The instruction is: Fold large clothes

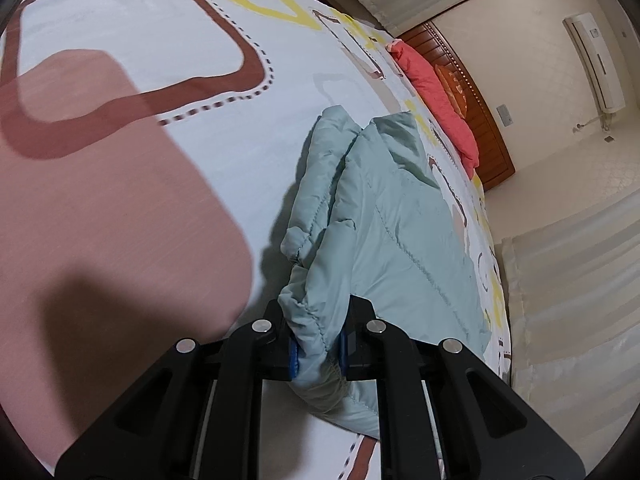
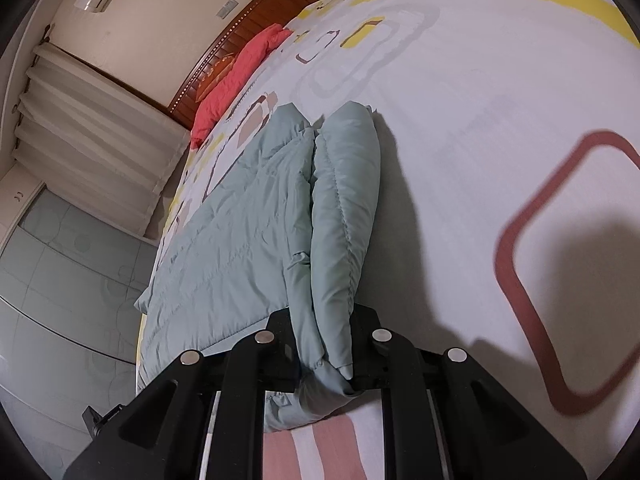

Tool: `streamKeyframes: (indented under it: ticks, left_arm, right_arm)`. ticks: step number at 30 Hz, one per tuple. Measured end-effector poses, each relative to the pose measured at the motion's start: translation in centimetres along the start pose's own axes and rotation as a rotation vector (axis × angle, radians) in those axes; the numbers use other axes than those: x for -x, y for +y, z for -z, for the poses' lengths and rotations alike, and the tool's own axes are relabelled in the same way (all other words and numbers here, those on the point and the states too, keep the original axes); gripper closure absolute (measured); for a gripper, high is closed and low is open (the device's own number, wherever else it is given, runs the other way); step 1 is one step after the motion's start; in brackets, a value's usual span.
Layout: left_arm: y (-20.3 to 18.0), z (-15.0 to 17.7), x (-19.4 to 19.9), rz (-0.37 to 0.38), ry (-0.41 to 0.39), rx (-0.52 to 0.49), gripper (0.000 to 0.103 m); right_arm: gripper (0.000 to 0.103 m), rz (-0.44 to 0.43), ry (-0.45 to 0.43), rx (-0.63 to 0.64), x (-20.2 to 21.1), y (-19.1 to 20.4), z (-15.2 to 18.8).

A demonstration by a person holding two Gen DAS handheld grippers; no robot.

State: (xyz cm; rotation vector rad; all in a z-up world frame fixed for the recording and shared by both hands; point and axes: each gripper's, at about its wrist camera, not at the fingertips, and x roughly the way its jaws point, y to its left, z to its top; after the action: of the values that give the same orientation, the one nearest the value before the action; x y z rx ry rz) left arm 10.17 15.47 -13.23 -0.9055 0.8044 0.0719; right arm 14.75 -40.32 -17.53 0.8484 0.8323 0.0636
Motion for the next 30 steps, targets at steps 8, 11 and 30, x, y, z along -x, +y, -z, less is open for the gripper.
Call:
streamKeyframes:
  ticks: [8,11,30]
  left_arm:
    - [0.8,0.7,1.1,-0.033,0.010,-0.029,0.083]
    - [0.8,0.8,2.3,-0.052,-0.007,-0.058,0.077]
    - [-3.0,1.7,8.8,-0.371,-0.213,-0.507,0.062]
  right_arm:
    - [0.081,-0.010,0.019,-0.017,0.3,-0.6,0.3]
    - [0.078,-0.002,0.003,-0.013,1.2,-0.8,0.4]
    - [0.063,0.291,-0.110,0.321,5.9,4.2,0.8]
